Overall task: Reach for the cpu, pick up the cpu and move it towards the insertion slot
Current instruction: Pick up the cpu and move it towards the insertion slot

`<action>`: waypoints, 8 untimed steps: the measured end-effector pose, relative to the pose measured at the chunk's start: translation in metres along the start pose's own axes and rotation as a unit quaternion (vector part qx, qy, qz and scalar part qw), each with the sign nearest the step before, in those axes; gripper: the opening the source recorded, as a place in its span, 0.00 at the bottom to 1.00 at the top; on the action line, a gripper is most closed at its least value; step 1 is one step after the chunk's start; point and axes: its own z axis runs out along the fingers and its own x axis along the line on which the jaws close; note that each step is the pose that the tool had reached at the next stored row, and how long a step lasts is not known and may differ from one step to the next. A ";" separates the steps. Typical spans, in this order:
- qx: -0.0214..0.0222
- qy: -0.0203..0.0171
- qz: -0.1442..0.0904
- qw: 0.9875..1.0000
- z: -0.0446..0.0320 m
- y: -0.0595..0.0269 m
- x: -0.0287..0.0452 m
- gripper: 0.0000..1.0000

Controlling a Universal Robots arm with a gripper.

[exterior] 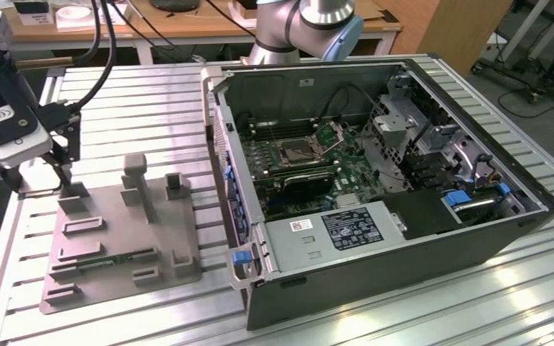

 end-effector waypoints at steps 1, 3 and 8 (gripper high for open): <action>0.000 0.000 0.000 1.000 -0.0005 0.0000 0.0000 0.55; 0.000 0.000 0.000 1.000 -0.0016 0.0001 0.0000 0.55; 0.000 0.000 0.000 1.000 -0.0039 0.0002 0.0000 0.55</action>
